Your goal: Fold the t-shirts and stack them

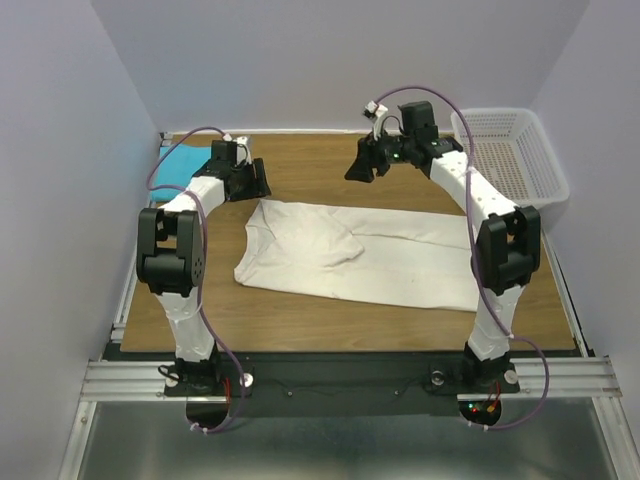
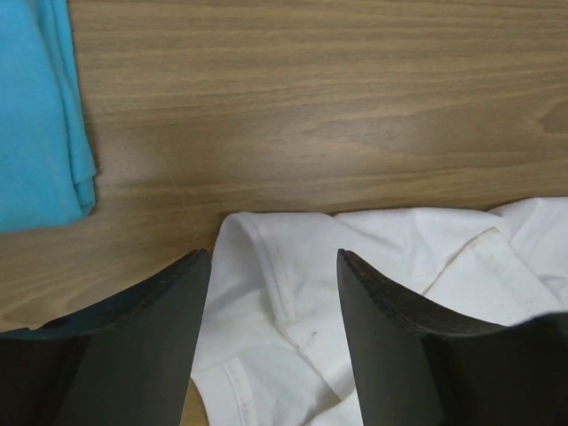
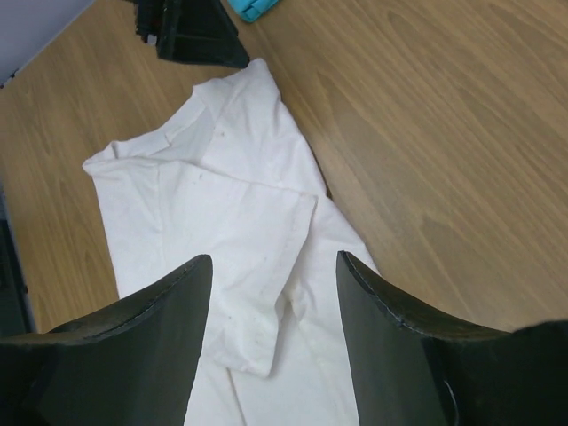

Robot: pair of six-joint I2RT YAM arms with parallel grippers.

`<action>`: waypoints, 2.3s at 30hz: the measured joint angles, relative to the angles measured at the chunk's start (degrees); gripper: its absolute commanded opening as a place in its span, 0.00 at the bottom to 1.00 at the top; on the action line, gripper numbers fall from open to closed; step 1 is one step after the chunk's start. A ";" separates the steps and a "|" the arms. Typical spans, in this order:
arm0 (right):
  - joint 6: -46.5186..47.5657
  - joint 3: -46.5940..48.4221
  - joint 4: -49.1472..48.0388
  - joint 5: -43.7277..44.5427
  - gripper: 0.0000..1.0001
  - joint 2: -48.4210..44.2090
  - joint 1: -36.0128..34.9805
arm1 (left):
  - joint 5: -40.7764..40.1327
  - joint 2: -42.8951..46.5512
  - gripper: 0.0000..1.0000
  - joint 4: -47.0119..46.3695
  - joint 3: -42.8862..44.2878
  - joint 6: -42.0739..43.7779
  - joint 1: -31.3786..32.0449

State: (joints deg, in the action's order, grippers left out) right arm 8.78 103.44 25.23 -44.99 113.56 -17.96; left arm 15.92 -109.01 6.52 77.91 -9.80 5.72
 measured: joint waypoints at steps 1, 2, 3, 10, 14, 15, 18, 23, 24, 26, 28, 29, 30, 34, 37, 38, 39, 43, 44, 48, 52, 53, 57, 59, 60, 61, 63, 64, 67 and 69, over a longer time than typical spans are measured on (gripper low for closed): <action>0.02 -1.09 0.02 -0.28 0.64 -0.76 0.35 | -0.04 -1.42 0.66 1.20 1.20 0.63 0.09; 0.02 -2.89 -0.26 -0.81 0.64 -1.75 0.70 | -0.13 -2.64 0.65 2.23 2.43 1.36 0.09; 0.02 -3.91 -0.22 -1.03 0.64 -2.32 0.92 | -0.33 -3.65 0.65 2.86 3.30 1.90 0.09; 0.02 -13.35 0.09 -1.79 0.63 -6.21 3.43 | -1.55 -8.09 0.56 7.21 5.62 4.35 0.09; -0.02 -16.72 0.22 -1.97 0.63 -8.39 3.69 | -1.62 -9.90 0.48 8.52 7.80 5.16 0.09; -0.02 -17.64 0.17 -1.99 0.63 -9.16 3.72 | -1.55 -10.14 0.41 8.72 8.26 5.40 0.09; -0.02 -19.10 0.31 -2.01 0.63 -10.88 3.93 | -1.01 -10.67 0.31 9.25 8.79 5.81 0.17; -0.11 -20.37 0.15 -2.54 0.63 -13.16 5.55 | -0.09 -11.15 0.24 10.05 9.38 6.45 0.26; -0.22 -20.76 0.09 -2.73 0.63 -13.70 6.29 | -0.07 -11.28 0.22 10.25 9.70 6.51 0.26; -0.26 -21.38 0.02 -2.91 0.63 -14.53 7.65 | -0.07 -11.69 0.22 10.69 10.32 6.60 0.26; -0.33 -22.03 0.11 -3.06 0.63 -15.30 8.59 | -0.11 -12.24 0.17 10.95 11.13 6.60 0.31; -0.48 -22.40 0.11 -3.10 0.63 -15.69 9.11 | -0.15 -12.37 0.04 10.99 11.34 6.60 0.31; -0.52 -22.77 0.09 -3.21 0.63 -16.11 9.62 | -0.17 -12.57 0.00 11.10 11.58 6.64 0.33; -0.85 -23.56 0.11 -3.67 0.63 -17.53 10.97 | -1.29 -13.66 0.00 11.45 13.64 6.80 0.70; -0.90 -24.26 0.04 -3.96 0.63 -18.75 11.82 | -2.82 -15.04 0.00 12.07 16.20 6.75 1.11; -0.87 -24.61 0.07 -3.98 0.63 -19.12 11.98 | -3.28 -15.72 0.00 12.33 17.31 6.64 1.25; -0.87 -24.98 0.20 -4.04 0.63 -19.61 12.31 | -3.82 -16.59 0.00 12.63 18.88 6.51 1.36; -0.59 -26.51 0.24 -3.76 0.63 -21.16 13.09 | -5.53 -21.64 0.00 14.01 27.89 6.05 1.79; -0.46 -26.88 0.28 -3.58 0.63 -21.59 13.29 | -5.90 -23.28 0.00 14.91 31.17 5.95 1.97; 0.33 -27.54 0.37 -2.86 0.63 -23.02 13.97 | -6.45 -31.04 0.00 16.81 44.26 5.86 2.86; 0.76 -28.30 0.15 -2.34 0.63 -24.33 14.34 | -7.39 -36.59 0.00 17.66 52.85 5.46 3.61; 0.87 -28.76 0.26 -2.21 0.63 -24.68 14.49 | -7.65 -37.18 0.00 17.62 53.42 5.27 3.69; 1.46 -30.14 0.24 -1.60 0.63 -25.07 14.60 | -8.07 -38.03 0.07 17.38 54.38 3.82 4.09; 1.79 -30.64 0.35 -1.20 0.63 -25.07 14.60 | -8.02 -38.56 0.26 16.79 55.67 2.82 4.17; 2.01 -30.95 0.35 -0.87 0.64 -25.07 14.60 | -8.00 -38.88 0.33 16.44 56.52 2.29 4.17; 2.38 -31.12 0.42 -0.63 0.64 -25.07 14.60 | -8.02 -38.97 0.39 16.20 56.78 1.79 4.20; 3.56 -31.19 0.85 -0.26 0.65 -25.03 14.60 | -8.07 -39.10 0.53 15.15 57.61 0.79 4.22; 4.13 -31.19 1.03 -0.20 0.65 -25.03 14.60 | -8.37 -39.10 0.56 14.43 57.79 0.26 4.24; 8.72 -31.23 2.27 0.68 0.65 -24.92 14.60 | -9.11 -38.77 0.66 12.46 57.99 -0.48 4.31; 11.37 -31.23 3.80 1.07 0.65 -24.79 14.62 | -9.38 -37.94 0.67 11.80 57.99 -0.66 4.28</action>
State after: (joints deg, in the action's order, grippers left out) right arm 20.14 72.20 29.04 -43.92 88.77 -3.33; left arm 6.55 -146.96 18.33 135.90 -10.46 10.00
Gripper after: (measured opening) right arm 0.647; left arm 0.654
